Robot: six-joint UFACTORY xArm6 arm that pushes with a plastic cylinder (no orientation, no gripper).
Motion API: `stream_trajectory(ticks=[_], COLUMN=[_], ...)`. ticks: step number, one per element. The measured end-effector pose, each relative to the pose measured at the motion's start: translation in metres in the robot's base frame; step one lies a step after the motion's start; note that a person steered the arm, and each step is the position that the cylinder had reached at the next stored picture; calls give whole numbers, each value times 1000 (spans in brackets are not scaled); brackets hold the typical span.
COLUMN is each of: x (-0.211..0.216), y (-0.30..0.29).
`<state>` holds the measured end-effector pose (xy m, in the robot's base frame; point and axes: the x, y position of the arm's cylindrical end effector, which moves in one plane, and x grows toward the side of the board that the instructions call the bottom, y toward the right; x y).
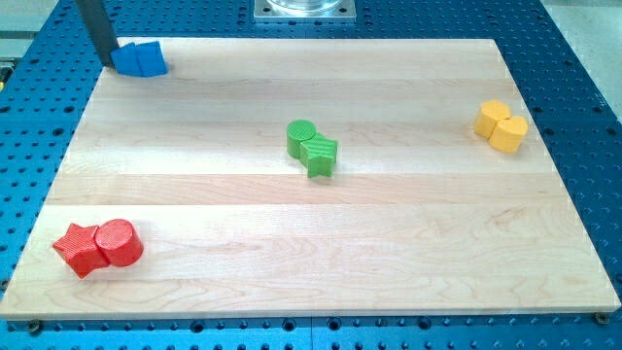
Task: Move the green blocks towards the blue blocks
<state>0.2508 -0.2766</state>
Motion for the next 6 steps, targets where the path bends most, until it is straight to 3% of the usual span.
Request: stream_trajectory(ticks=[3,4,5,6], x=[3,12,71,156], y=[20,-23,-16,32])
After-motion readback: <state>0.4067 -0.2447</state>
